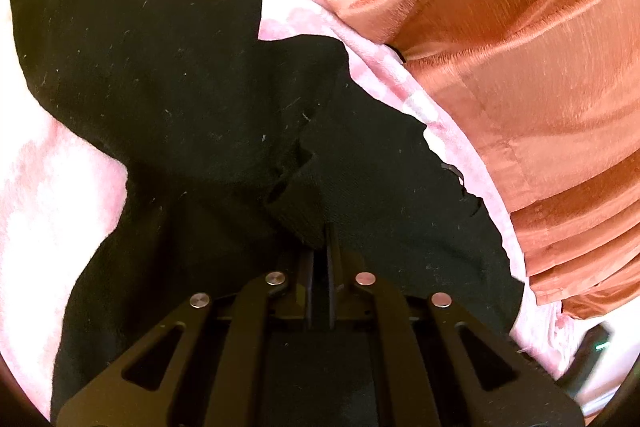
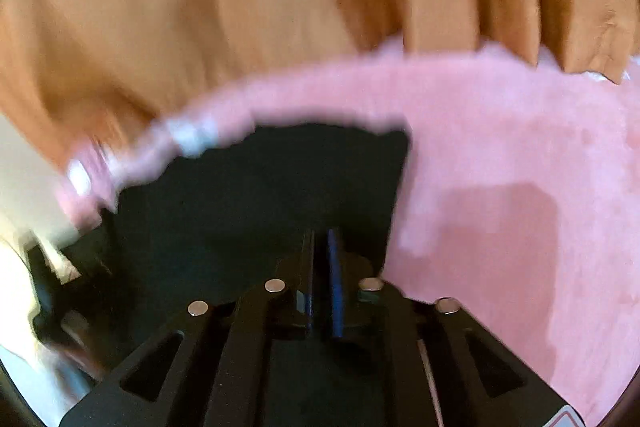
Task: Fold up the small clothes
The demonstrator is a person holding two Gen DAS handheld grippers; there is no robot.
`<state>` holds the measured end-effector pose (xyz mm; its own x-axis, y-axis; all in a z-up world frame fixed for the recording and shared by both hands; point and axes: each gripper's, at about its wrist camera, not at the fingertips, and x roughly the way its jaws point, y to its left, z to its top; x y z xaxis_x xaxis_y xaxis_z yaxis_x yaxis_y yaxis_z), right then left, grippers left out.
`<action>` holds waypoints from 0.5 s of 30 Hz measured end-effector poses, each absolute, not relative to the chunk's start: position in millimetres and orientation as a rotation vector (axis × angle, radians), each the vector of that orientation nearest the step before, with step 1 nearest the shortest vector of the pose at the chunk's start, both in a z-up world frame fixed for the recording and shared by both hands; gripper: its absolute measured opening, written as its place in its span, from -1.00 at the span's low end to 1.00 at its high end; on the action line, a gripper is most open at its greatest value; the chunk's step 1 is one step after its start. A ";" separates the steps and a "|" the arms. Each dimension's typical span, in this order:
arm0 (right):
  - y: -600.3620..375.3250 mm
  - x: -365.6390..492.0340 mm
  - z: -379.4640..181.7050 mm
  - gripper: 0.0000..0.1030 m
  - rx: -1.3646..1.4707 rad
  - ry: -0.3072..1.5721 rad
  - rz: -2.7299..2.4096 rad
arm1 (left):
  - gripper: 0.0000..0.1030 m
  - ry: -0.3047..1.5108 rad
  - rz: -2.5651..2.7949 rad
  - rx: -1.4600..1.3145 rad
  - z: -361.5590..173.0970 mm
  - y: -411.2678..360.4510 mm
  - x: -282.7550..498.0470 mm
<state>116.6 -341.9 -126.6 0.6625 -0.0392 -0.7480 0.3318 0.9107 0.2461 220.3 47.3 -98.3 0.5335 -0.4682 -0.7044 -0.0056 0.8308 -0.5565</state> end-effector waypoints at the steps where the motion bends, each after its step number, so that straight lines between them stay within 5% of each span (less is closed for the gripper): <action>1: -345.1 112.8 -127.0 -1.00 0.389 0.800 -0.215 | -0.91 0.981 -0.293 -0.547 -98.4 47.6 220.7; 7: -329.8 86.2 -93.8 -0.92 0.336 0.761 -0.263 | -0.88 0.875 -0.214 -0.603 -71.9 74.7 218.9; 8: -325.0 81.6 -92.1 -0.92 0.338 0.750 -0.242 | -0.67 0.826 -0.166 -0.615 -61.3 90.4 218.9; 11: -300.4 73.7 -95.3 -0.86 0.345 0.753 -0.180 | 0.54 0.727 0.000 -0.712 -49.0 148.2 218.2; 15: -274.9 85.4 -104.9 -0.83 0.317 0.789 -0.137 | 0.59 0.717 0.198 -0.853 -71.7 234.8 231.3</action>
